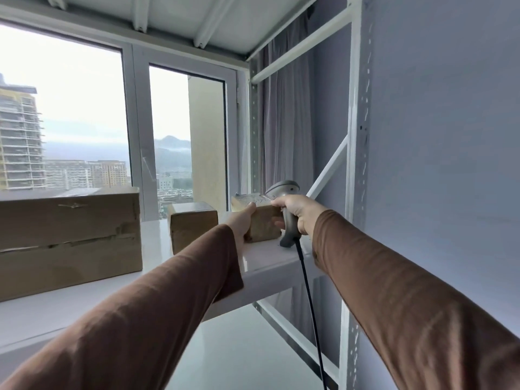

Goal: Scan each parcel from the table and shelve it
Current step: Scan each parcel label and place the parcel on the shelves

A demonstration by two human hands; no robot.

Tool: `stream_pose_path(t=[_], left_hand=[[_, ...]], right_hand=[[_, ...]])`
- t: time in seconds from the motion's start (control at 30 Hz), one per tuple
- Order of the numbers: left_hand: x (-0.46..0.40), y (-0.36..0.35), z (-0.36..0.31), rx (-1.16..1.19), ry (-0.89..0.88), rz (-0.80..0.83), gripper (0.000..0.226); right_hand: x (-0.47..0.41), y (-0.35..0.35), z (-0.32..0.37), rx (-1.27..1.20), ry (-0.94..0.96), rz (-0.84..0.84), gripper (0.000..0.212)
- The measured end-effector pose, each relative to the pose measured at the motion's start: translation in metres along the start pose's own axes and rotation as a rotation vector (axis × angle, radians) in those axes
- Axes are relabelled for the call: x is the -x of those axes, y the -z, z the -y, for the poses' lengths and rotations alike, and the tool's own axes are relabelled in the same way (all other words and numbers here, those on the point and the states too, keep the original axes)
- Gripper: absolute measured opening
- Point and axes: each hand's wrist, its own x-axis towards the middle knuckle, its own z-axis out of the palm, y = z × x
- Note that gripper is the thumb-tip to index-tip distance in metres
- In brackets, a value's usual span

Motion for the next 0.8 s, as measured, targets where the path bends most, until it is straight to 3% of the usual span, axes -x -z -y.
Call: stream_pose_path(t=[0.13,0.43,0.6,0.7,0.8], left_hand=[[-0.004,-0.002,-0.002,-0.051,0.012,-0.011,0.061],[-0.009,-0.003,-0.003,-0.122,-0.004,-0.037,0.069],[0.007,-0.009,-0.006,-0.292,-0.388,-0.190,0.083],[0.035,-0.031,-0.002,-0.277,-0.575,-0.091,0.083],[0.063,-0.061,0.015,-0.219,-0.627,0.029,0.079]], right_hand=[[-0.003,-0.003,0.002,0.024,-0.019,0.034,0.013],[0.014,0.002,0.006,0.008,0.050,-0.036,0.016],[0.043,0.021,0.002,-0.049,0.144,-0.102,0.048],[0.073,0.042,-0.007,-0.042,0.242,-0.197,0.041],[0.111,0.072,-0.021,-0.012,0.331,-0.321,0.025]])
